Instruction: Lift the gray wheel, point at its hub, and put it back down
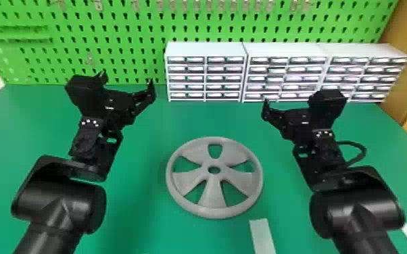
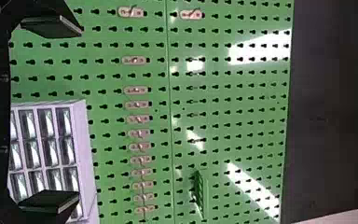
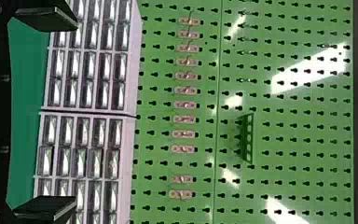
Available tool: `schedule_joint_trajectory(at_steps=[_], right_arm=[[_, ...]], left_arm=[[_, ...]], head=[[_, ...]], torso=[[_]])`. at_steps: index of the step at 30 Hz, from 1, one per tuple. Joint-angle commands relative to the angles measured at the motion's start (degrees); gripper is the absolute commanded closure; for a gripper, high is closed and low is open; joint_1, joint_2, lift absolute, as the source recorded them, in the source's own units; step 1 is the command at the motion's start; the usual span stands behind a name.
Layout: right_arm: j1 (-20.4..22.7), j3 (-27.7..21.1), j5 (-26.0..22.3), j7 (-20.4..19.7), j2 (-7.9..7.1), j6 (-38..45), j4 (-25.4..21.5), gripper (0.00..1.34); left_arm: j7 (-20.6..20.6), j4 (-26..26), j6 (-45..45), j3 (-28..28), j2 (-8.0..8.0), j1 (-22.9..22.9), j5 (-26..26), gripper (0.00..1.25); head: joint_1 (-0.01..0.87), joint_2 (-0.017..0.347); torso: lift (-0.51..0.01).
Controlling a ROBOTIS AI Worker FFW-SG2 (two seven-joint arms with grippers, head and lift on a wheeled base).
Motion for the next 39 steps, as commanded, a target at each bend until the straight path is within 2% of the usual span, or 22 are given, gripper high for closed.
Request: schedule_joint_trajectory(at_steps=[1,17,39], right_arm=[[-0.5,0.0,-0.3,0.0,-0.16,0.0,0.0,0.00],[-0.3,0.0,-0.8,0.0,-0.78,0.8,-0.6,0.00],[0.0,0.5,-1.0,0.0,0.02,1.9,-0.8,0.00]], left_arm=[[-0.3,0.4,0.0,-0.3,0.03,-0.7,0.6,0.07],[-1.5,0.6,0.0,-0.2,0.64,-0.6,1.3,0.07],[-1.6,0.8,0.0,-0.8,0.47,-0.4,2.6,0.07]], head=[[0.692,0.048],[0.692,0.048],[0.692,0.048]], torso=[[-0.088],[-0.088],[-0.088]])
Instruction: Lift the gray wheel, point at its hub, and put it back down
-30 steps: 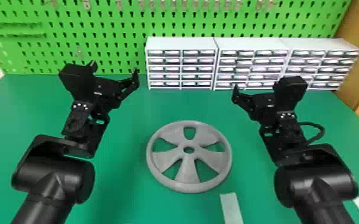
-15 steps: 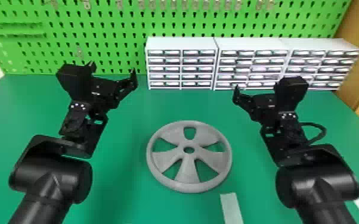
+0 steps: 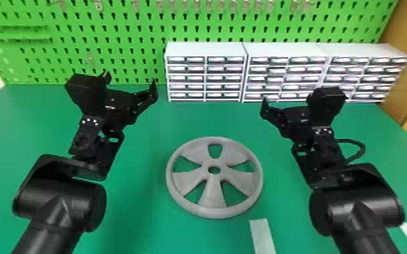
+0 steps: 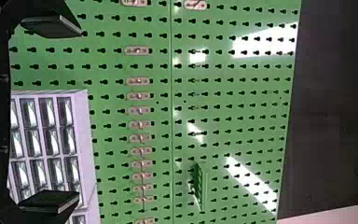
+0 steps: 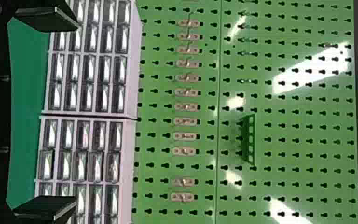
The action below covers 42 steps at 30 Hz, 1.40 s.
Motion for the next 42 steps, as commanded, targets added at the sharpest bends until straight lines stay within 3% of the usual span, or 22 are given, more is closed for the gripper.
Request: schedule_joint_trajectory(at_steps=[1,42], right_arm=[[0.3,0.1,0.1,0.0,-0.06,0.3,-0.1,0.00],[0.3,-0.1,0.2,0.0,0.55,0.6,-0.5,0.00]], left_arm=[[0.0,0.0,0.0,-0.3,-0.01,0.2,0.1,0.07],[0.1,0.0,-0.4,0.7,-1.68,1.1,-1.9,0.06]], head=[[0.692,0.048],[0.692,0.048]], torso=[[-0.088],[-0.088]])
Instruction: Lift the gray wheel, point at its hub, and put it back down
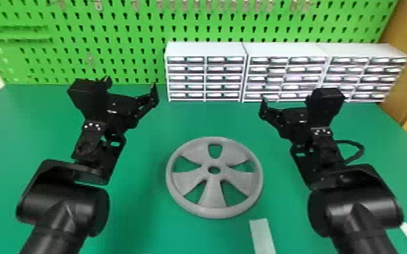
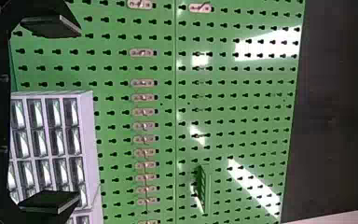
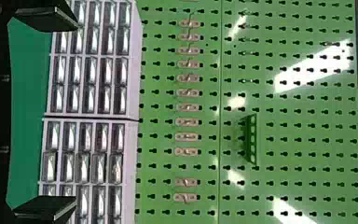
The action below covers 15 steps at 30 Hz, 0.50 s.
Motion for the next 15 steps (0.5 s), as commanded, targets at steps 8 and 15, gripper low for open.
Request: schedule_joint_trajectory(at_steps=[8,15], right_arm=[[0.0,0.2,0.0,0.0,0.07,0.0,0.1,0.00],[-0.3,0.6,0.0,0.0,0.07,0.0,0.3,0.00]], left_arm=[[0.0,0.0,-0.4,0.1,-0.29,0.2,1.2,0.07],[0.0,0.0,-0.5,0.1,-0.29,0.1,2.5,0.08]], head=[[0.692,0.048],[0.692,0.048]], torso=[[-0.088],[-0.088]])
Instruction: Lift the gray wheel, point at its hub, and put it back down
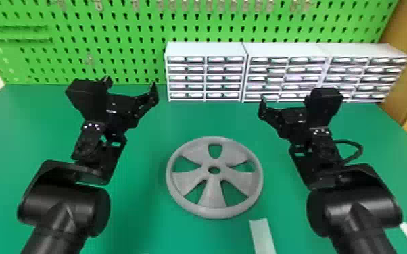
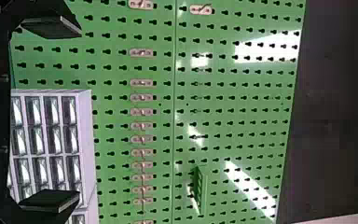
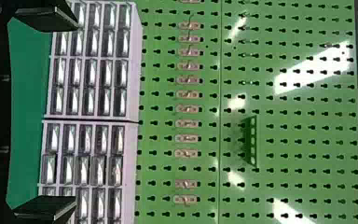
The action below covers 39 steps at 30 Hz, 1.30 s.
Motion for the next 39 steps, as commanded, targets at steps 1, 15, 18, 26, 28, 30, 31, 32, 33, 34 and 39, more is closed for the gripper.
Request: schedule_joint_trajectory(at_steps=[1,15,18,26,28,30,31,32,33,34,39], right_arm=[[-0.2,0.2,0.0,-0.1,0.00,0.0,0.1,0.00],[-0.3,0.7,-0.1,0.0,-0.09,0.0,0.4,0.00],[-0.3,0.8,-0.1,0.0,-0.09,0.0,0.4,0.00],[-0.3,0.8,-0.3,0.0,-0.09,0.0,0.4,0.00],[-0.3,0.7,-0.3,0.0,-0.09,0.0,0.4,0.00],[-0.3,0.7,-0.4,0.0,-0.09,0.0,0.4,0.00],[-0.3,0.8,-0.4,0.0,-0.09,0.0,0.4,0.00],[-0.3,0.8,-0.4,0.0,-0.09,0.0,0.4,0.00],[-0.3,0.8,-0.4,0.0,-0.09,0.0,0.4,0.00],[-0.3,0.8,-0.4,0.0,-0.09,0.0,0.4,0.00],[-0.3,0.9,-0.4,0.0,-0.09,0.0,0.4,0.00]], left_arm=[[0.0,0.0,-0.1,0.1,0.00,0.0,1.1,0.08],[0.0,0.1,-2.3,-0.3,0.00,-0.5,0.9,0.10],[0.0,0.2,-2.5,-0.5,0.00,-0.5,0.9,0.10],[5.4,0.3,-3.7,-4.0,1.58,-0.6,1.4,0.10],[5.4,0.4,-3.9,-4.3,1.67,-0.6,1.7,0.10],[5.4,0.6,-3.9,-4.7,1.85,-0.6,2.8,0.10],[5.4,0.7,-3.9,-4.7,1.85,-0.6,3.2,0.10],[5.4,0.8,-4.0,-4.8,1.93,-0.6,3.8,0.10],[5.4,0.9,-4.0,-4.8,1.93,-0.6,4.5,0.10],[5.4,1.0,-4.0,-5.1,2.02,-0.6,5.2,0.10],[5.8,1.2,-3.8,-6.3,2.72,-1.1,6.1,0.10]], head=[[0.692,0.048],[0.692,0.048],[0.692,0.048],[0.692,0.048],[0.692,0.048],[0.692,0.048],[0.692,0.048],[0.692,0.048],[0.692,0.048],[0.692,0.048],[0.692,0.048]], torso=[[-0.088],[-0.088],[-0.088],[-0.088],[-0.088],[-0.088],[-0.088],[-0.088],[-0.088],[-0.088],[-0.088]])
